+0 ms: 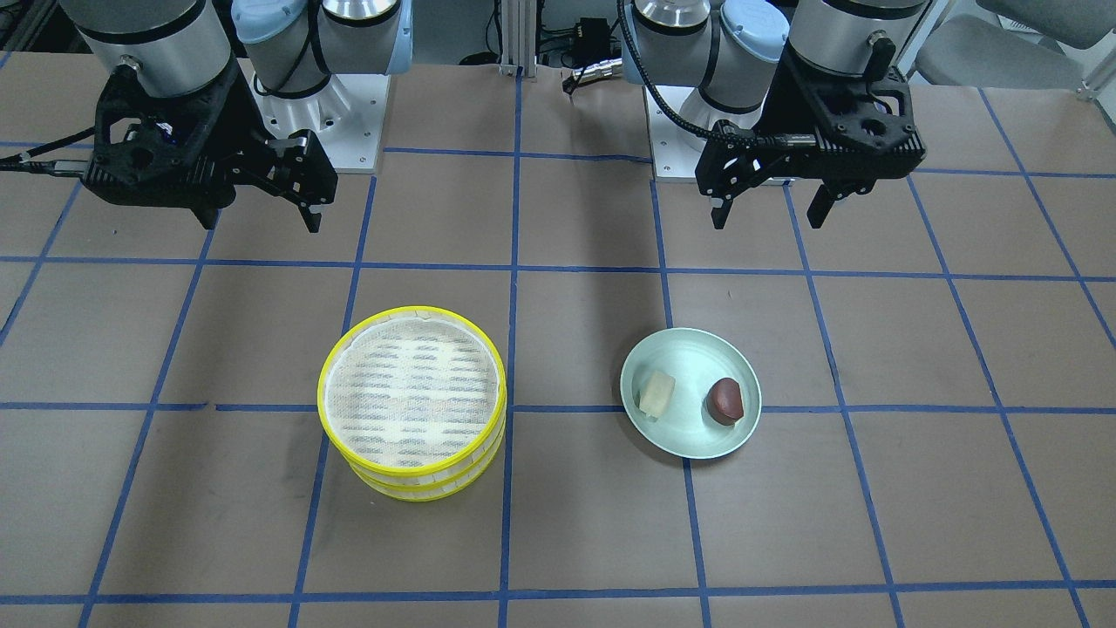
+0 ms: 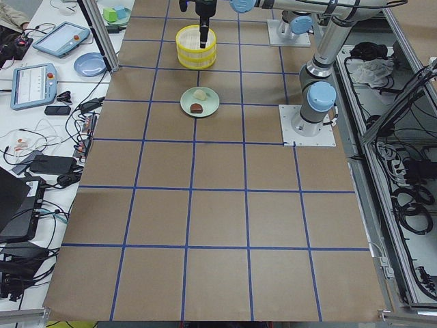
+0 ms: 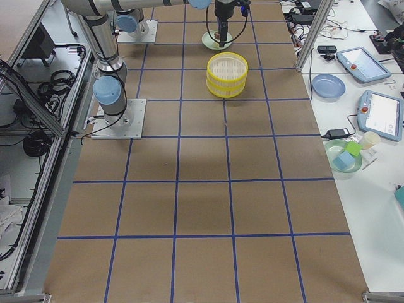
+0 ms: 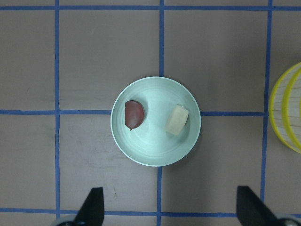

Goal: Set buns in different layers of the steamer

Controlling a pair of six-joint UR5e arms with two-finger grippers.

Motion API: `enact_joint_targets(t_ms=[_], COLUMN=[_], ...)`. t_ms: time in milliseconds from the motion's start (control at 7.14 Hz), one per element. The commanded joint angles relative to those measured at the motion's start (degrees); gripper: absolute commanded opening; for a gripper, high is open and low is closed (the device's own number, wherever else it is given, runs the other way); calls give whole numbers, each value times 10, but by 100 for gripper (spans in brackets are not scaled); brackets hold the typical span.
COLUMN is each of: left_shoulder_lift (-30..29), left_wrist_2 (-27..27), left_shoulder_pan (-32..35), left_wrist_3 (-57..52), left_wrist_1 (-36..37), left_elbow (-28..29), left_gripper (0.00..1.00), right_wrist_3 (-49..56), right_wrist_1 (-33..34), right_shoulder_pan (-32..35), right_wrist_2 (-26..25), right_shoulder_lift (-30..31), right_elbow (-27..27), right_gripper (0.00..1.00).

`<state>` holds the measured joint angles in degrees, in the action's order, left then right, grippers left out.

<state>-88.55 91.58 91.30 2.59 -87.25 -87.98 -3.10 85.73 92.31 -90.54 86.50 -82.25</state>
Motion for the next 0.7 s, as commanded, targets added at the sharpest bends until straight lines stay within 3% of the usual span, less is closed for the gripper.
enact_joint_targets(t_ms=[0,280,420,560], left_shoulder_lift=[0,-14,-23,-42], left_wrist_2=[-3,-6,-8,-9], left_shoulder_pan=[0,-1,-2,-2], left_wrist_3=[0,-7,-7,-7], left_wrist_1=[-5,1,21,103], left_elbow=[0,-10,-43,-89], left_gripper=[100,100,100,100], right_wrist_3=[-1,0,-1,-1], right_wrist_1=[0,0,1,5], right_shoulder_pan=[0,0,-1,-1], right_wrist_2=[0,0,1,5], right_shoulder_lift=[1,0,-1,-1], right_elbow=[0,0,-2,-15], right_gripper=[100,100,100,100])
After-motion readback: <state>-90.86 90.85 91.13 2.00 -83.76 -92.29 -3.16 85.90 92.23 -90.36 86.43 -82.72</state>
